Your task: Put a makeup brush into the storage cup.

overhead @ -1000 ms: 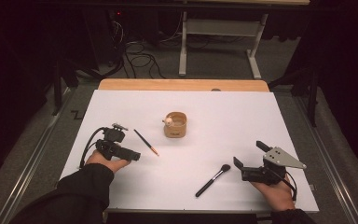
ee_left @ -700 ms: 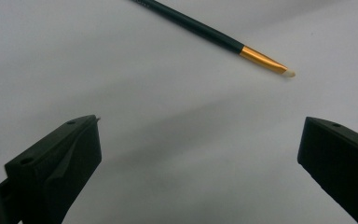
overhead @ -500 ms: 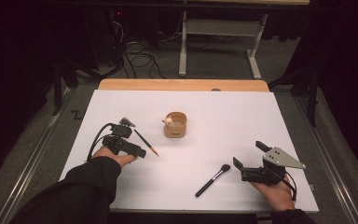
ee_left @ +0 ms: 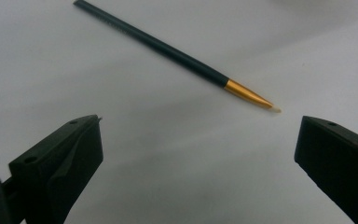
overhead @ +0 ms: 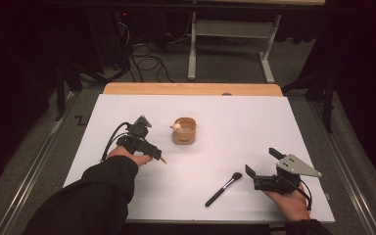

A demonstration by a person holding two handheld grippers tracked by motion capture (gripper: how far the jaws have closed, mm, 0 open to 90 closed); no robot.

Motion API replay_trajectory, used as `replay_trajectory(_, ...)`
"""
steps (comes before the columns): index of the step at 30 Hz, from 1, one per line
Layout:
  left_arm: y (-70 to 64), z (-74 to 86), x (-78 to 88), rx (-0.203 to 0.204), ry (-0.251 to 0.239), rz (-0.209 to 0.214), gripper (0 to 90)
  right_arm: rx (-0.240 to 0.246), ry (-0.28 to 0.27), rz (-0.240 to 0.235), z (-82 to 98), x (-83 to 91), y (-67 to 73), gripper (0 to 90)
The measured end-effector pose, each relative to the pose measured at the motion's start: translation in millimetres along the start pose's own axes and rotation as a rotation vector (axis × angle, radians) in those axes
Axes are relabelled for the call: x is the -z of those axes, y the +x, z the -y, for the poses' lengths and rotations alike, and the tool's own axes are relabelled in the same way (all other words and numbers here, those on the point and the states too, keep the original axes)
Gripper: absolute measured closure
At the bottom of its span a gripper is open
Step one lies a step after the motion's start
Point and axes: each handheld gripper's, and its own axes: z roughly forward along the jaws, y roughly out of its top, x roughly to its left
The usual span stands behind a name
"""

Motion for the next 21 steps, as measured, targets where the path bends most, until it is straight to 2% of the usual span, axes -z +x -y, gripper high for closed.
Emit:
replay_trajectory(4, -2.6, -7.6, -2.7, 0.01, 0.001, 0.005, 2.5, 0.002, 0.001, 0.0, 0.1, -0.3, -0.3, 0.2)
replay_trajectory(10, -5.3, -15.6, -13.2, 0.021, 0.03, 0.002, 4.6, 0.006, 0.002, -0.002, 0.3, -0.8, 0.3, 0.2)
replay_trajectory(13, -5.8, -18.3, -17.2, 0.015, 0.03, 0.005, 8.4, 0.005, 0.002, -0.002, 0.4, -0.7, 0.2, 0.2)
replay_trajectory(15, -6.1, -20.1, -20.1, 0.007, 0.032, -0.009, 9.9, 0.005, 0.002, -0.002, 0.4, -0.8, 0.2, 0.2)
replay_trajectory(17, -5.3, -21.6, -22.7, 0.012, 0.036, -0.005, 14.0, 0.004, 0.001, -0.004, 0.4, -0.8, 0.5, 0.2)
replay_trajectory(21, -3.2, -24.3, -26.1, 0.024, 0.031, -0.002, 16.4, 0.007, 0.002, -0.006, 0.5, -1.1, 0.7, 0.2)
